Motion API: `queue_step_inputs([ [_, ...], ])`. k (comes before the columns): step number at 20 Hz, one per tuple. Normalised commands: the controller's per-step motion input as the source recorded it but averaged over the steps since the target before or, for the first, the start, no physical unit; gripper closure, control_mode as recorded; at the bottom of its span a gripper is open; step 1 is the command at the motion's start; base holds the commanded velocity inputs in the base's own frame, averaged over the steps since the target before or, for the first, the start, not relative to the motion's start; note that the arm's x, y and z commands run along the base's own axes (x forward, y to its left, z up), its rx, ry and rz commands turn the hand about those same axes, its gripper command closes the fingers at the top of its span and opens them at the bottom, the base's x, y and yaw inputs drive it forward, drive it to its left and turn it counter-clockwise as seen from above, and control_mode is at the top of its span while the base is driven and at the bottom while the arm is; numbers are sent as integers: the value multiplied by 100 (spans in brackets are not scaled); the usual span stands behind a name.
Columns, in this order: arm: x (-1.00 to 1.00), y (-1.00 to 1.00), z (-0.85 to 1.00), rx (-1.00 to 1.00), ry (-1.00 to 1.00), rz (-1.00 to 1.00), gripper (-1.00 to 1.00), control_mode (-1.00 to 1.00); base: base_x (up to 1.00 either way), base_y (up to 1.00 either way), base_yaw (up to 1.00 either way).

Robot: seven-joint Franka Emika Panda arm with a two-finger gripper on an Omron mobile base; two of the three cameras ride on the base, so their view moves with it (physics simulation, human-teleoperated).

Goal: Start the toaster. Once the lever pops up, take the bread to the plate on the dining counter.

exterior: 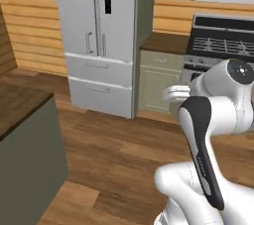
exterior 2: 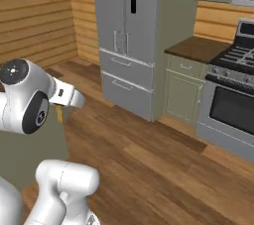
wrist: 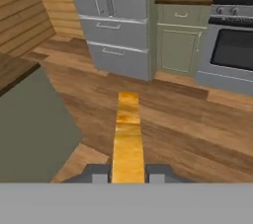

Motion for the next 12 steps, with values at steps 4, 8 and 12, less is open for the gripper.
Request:
queue_step_inputs([
  [4, 0, 0, 0, 0, 0, 0, 100, 100, 100, -57, 48],
  [8, 0, 0, 0, 0, 0, 0, 100, 100, 100, -53, 54],
  [12, 0, 0, 0, 0, 0, 0, 100, 100, 100, -44, 58],
])
